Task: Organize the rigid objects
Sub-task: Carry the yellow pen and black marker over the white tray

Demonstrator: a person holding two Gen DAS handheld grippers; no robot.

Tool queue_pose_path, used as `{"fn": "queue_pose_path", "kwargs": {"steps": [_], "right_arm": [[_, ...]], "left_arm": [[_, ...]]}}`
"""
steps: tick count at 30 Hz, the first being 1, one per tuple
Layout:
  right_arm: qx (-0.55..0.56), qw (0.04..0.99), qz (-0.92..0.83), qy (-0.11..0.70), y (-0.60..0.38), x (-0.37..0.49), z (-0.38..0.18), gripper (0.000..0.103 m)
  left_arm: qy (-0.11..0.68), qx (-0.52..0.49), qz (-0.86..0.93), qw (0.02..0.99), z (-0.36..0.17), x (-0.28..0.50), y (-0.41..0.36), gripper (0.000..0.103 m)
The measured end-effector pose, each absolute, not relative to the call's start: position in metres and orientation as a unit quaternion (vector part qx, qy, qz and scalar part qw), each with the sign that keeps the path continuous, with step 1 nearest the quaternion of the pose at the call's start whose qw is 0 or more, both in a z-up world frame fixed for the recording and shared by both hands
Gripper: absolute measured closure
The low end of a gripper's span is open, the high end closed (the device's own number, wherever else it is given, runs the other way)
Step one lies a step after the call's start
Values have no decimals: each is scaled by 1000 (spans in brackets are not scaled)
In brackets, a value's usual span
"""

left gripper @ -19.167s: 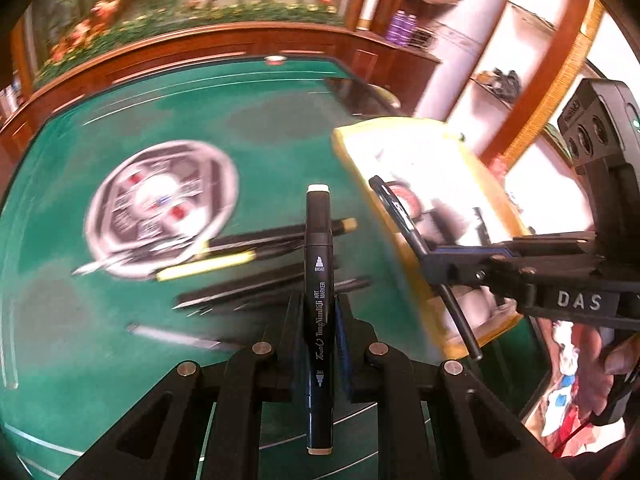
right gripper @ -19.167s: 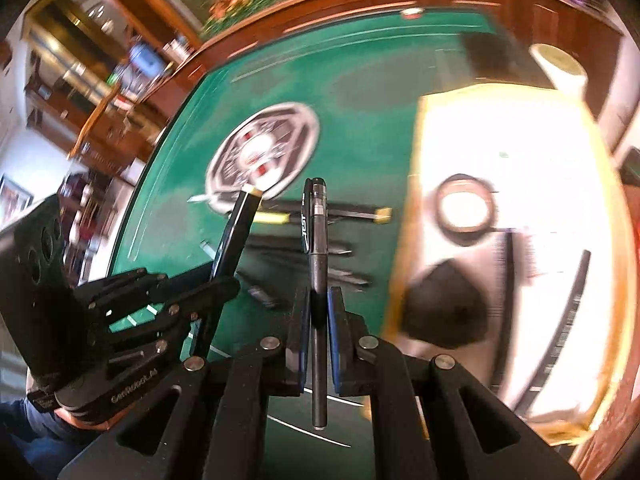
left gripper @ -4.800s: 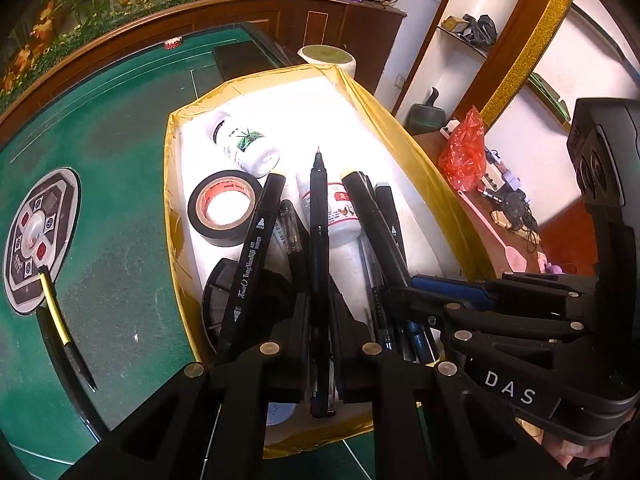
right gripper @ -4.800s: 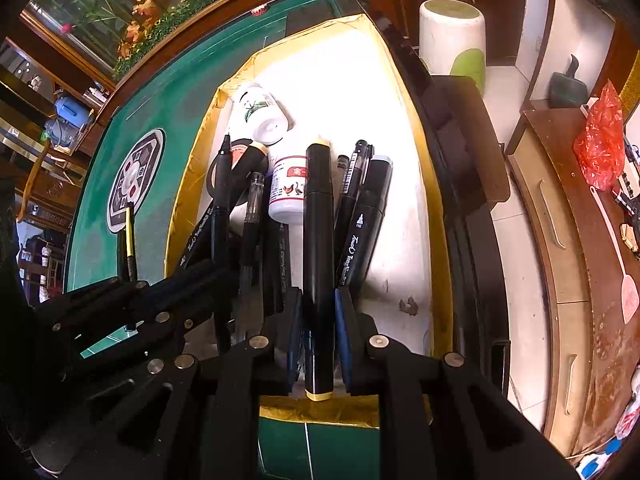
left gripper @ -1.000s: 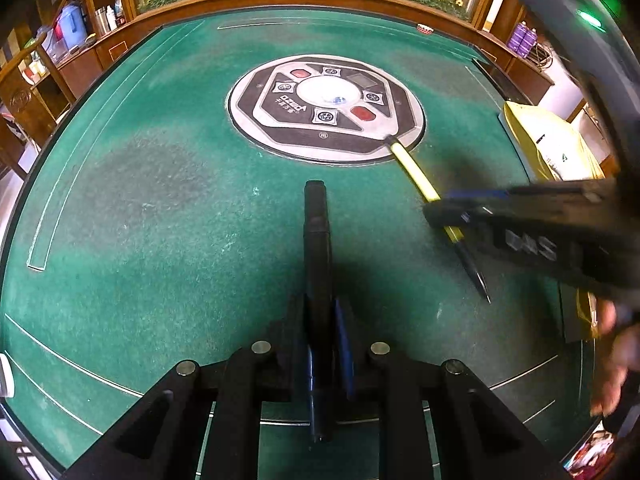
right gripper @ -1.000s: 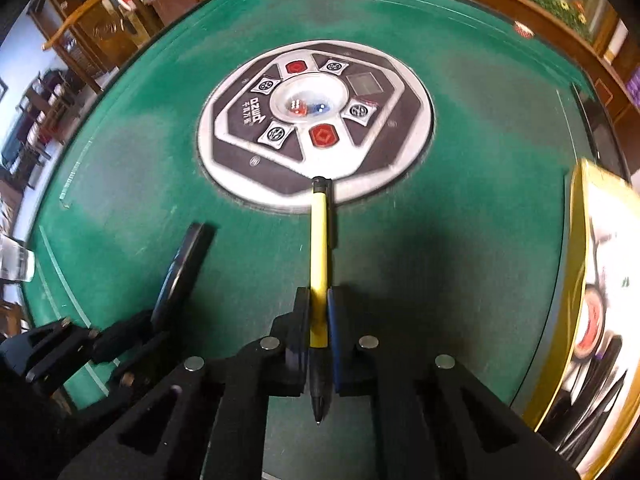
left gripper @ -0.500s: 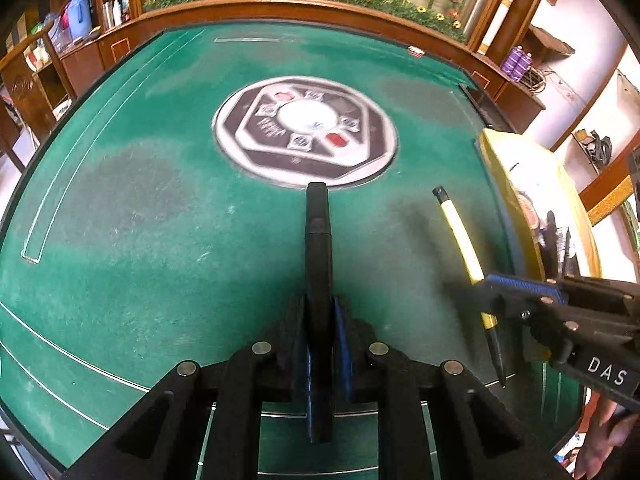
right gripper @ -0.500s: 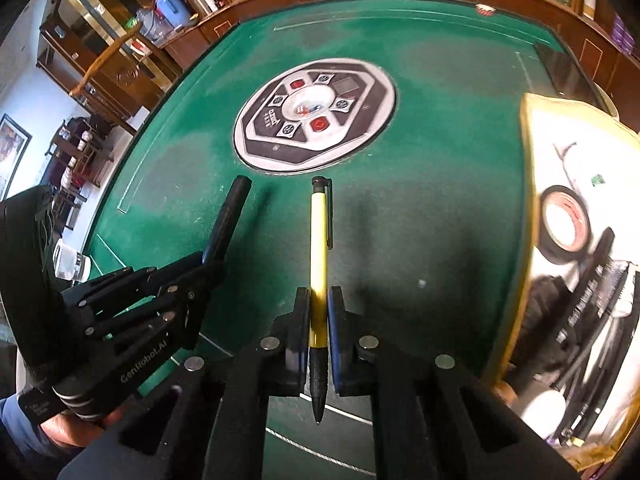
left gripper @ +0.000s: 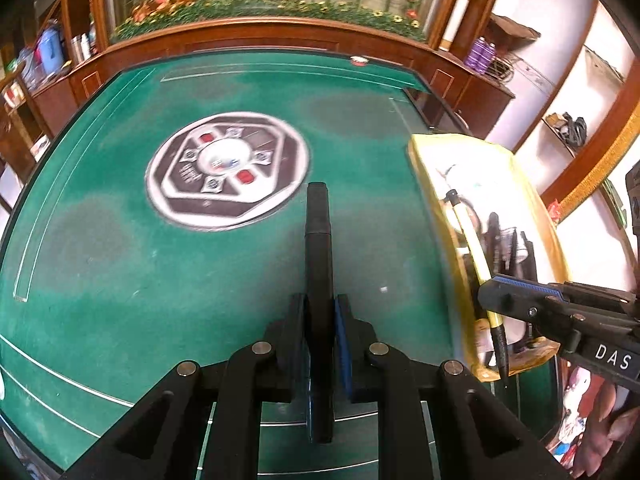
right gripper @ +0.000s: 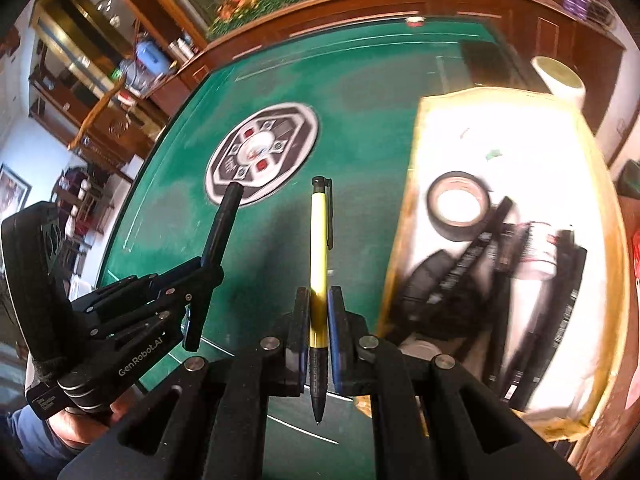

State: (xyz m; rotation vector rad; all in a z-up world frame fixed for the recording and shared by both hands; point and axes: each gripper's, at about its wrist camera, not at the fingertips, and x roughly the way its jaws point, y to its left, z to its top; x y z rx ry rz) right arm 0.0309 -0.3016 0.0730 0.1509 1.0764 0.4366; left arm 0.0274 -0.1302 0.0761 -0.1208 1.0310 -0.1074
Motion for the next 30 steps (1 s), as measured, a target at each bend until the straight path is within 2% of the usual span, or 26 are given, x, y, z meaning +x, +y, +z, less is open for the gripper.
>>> {"fn": "queue_pose_path", "kwargs": {"steps": [17,30], "right_arm": [[163,851,124,483,-407,16,76,95],[167,852,103,485,-427,14,71,95]], "left_arm": [[482,-16,-142,864,112,44,-220,88],[500,1,-186,846,108,56,-275,88]]}}
